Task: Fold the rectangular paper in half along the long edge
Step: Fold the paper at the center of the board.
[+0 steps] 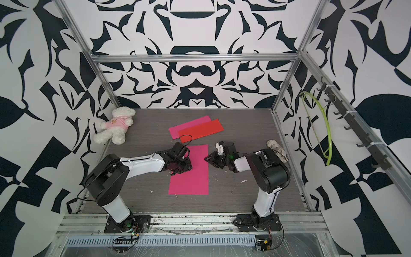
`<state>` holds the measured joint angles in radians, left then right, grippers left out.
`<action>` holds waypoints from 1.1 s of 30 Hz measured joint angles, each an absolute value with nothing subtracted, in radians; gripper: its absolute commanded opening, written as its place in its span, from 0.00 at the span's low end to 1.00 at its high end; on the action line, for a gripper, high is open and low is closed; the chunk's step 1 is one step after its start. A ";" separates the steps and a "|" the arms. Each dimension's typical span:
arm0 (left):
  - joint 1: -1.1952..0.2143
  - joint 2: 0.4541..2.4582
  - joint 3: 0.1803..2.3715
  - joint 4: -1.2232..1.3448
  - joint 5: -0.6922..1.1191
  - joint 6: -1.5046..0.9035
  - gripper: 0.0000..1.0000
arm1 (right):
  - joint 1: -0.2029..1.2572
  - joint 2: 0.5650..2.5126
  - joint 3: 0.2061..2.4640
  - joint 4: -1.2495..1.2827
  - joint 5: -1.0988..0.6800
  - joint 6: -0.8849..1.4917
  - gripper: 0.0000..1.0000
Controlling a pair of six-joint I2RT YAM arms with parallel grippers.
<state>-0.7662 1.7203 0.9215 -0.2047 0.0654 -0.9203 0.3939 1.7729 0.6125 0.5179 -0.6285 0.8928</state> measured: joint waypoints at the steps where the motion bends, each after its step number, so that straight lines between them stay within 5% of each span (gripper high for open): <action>1: -0.766 1.720 0.921 -0.205 0.065 -0.921 0.34 | 0.395 1.764 0.598 0.522 -0.628 0.897 0.23; 12: -0.766 1.720 0.921 -0.204 0.065 -0.925 0.34 | 0.404 1.701 0.505 0.553 -0.624 0.934 0.21; 20: -0.766 1.720 0.921 -0.204 0.065 -0.925 0.34 | 0.406 1.700 0.488 0.555 -0.613 0.945 0.05; 27: -0.766 1.721 0.921 -0.204 0.065 -0.925 0.34 | 0.408 1.706 0.491 0.581 -0.625 0.951 0.22; 33: -0.766 1.721 0.921 -0.204 0.065 -0.925 0.34 | 0.408 1.731 0.493 0.631 -0.638 0.964 0.23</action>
<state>-0.7662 1.7206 0.9211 -0.2043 0.0650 -0.9249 0.4076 1.7309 0.4934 0.6308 -0.6376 0.9638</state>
